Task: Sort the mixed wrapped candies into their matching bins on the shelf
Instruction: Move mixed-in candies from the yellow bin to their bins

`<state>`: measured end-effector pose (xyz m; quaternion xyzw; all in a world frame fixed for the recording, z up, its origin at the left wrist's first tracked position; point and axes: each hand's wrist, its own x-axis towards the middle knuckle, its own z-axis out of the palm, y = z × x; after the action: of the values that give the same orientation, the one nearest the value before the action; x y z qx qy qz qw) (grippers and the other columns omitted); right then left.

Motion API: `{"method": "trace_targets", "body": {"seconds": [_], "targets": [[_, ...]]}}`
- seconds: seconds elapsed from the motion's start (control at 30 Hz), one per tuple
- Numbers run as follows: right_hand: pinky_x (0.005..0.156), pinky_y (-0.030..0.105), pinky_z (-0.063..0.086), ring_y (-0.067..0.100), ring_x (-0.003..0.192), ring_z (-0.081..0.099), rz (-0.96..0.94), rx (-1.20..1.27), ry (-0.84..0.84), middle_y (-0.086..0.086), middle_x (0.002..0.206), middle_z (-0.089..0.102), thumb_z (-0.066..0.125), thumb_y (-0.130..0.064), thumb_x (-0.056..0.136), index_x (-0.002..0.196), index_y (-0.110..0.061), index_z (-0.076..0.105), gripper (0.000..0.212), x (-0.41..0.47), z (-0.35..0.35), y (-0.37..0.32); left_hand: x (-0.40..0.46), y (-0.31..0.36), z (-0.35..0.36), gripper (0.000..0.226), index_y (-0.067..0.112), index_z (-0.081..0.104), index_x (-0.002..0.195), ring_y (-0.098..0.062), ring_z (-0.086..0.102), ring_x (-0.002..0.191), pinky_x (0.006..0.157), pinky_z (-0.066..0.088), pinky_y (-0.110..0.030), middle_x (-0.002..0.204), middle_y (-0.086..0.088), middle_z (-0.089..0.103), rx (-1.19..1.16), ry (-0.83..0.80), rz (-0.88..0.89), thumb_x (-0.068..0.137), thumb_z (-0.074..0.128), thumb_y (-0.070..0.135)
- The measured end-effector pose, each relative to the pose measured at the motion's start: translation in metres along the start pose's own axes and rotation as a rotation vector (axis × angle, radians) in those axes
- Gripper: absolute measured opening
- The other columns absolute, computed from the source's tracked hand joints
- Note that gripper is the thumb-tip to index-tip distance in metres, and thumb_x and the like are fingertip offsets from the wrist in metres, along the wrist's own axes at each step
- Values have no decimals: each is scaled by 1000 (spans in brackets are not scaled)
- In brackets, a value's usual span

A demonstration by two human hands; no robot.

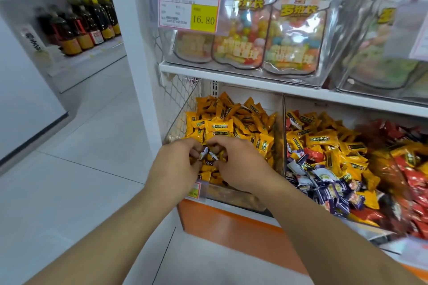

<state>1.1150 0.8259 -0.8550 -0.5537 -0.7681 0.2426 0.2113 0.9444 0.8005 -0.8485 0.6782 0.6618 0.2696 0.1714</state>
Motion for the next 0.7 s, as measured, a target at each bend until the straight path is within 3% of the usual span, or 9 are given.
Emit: {"method": "trace_targets", "body": {"seconds": [0.13, 0.23, 0.37, 0.43, 0.53, 0.6, 0.7], "targets": [[84, 33, 56, 5, 90, 54, 14, 25, 8, -14, 105, 62, 70, -5, 90, 128, -32, 64, 46, -5, -5, 2, -3, 5, -5, 22, 30, 75, 105, 8, 55, 75, 61, 37, 0, 86, 18, 66, -7, 41, 22, 92, 72, 12], [81, 33, 57, 9, 90, 58, -5, 70, 17, -15, 100, 61, 69, -6, 92, 125, -37, 65, 46, -9, -9, 3, -3, 10, -15, 21, 34, 75, 102, 7, 59, 79, 62, 38, -2, 86, 19, 67, -32, 74, 55, 93, 73, 15], [63, 23, 45, 4, 76, 57, -56, 90, 64, -14, 78, 61, 70, -16, 95, 100, -30, 72, 14, -11, -12, 1, -5, 15, -24, 20, 38, 73, 105, 5, 63, 86, 63, 41, -2, 91, 19, 66, -107, 7, 79, 95, 72, 22], [60, 24, 44, 6, 75, 56, -60, 99, 58, -11, 75, 61, 69, -20, 97, 92, -28, 74, 11, -11, -12, -1, -7, 15, -24, 16, 40, 72, 103, 4, 64, 84, 60, 42, -4, 93, 20, 67, -94, -40, 73, 94, 74, 28], [66, 23, 50, 5, 82, 59, -20, 78, 24, -13, 85, 66, 63, -7, 96, 102, -30, 76, 27, -11, -13, -1, -9, 13, -25, 9, 38, 73, 96, 2, 63, 79, 57, 40, -8, 88, 18, 69, -40, -18, 48, 92, 76, 31], [78, 29, 55, 7, 95, 60, 17, 36, 8, -13, 102, 68, 60, 1, 93, 115, -31, 73, 41, -9, -12, 1, -8, 12, -27, 7, 36, 74, 96, 1, 62, 78, 58, 42, -12, 87, 18, 68, -30, 10, 18, 93, 75, 30], [87, 35, 56, 15, 108, 59, 45, -41, -33, -9, 120, 65, 69, -14, 95, 132, -37, 64, 44, -6, -7, 0, -8, 7, -30, 6, 37, 74, 97, 3, 61, 76, 54, 37, -8, 84, 21, 65, -8, 4, -1, 93, 75, 32]]}}
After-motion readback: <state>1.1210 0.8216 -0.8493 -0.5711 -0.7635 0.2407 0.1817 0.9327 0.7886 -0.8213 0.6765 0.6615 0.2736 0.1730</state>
